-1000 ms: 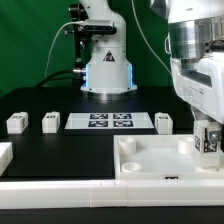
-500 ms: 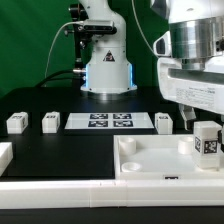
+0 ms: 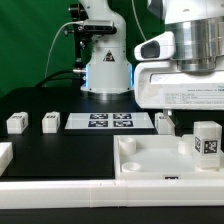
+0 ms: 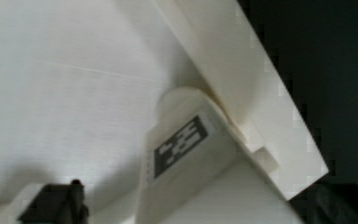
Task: Assemble one leg
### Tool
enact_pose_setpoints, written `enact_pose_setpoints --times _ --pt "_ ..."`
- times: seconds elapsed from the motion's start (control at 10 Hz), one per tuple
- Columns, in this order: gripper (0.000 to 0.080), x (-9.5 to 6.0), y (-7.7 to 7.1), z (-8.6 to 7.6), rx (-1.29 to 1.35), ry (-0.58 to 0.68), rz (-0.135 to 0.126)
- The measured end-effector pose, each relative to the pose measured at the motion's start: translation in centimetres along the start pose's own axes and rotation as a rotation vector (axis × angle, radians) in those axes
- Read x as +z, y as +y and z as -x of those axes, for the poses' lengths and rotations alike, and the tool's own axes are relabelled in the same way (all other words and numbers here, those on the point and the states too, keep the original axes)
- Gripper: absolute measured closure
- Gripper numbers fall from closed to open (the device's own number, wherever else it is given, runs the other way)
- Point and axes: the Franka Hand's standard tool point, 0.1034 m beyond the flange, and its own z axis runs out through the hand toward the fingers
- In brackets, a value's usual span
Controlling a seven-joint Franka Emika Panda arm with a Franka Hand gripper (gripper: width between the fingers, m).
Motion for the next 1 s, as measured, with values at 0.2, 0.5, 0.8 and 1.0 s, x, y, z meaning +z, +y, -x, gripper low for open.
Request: enact_pose_setpoints --times 0.2,0.5,0.8,1.0 --pt "0.0150 0.01 -0.01 0.01 -0.164 0.000 0.001" --pt "0.0150 0.00 0.10 -0.07 -0.519 0.004 0.016" --pt "0.0150 0.00 0.15 -0.10 -0.594 0.004 0.020" --pt "0.0413 0.00 0.15 -0.10 -0.594 0.004 0.020"
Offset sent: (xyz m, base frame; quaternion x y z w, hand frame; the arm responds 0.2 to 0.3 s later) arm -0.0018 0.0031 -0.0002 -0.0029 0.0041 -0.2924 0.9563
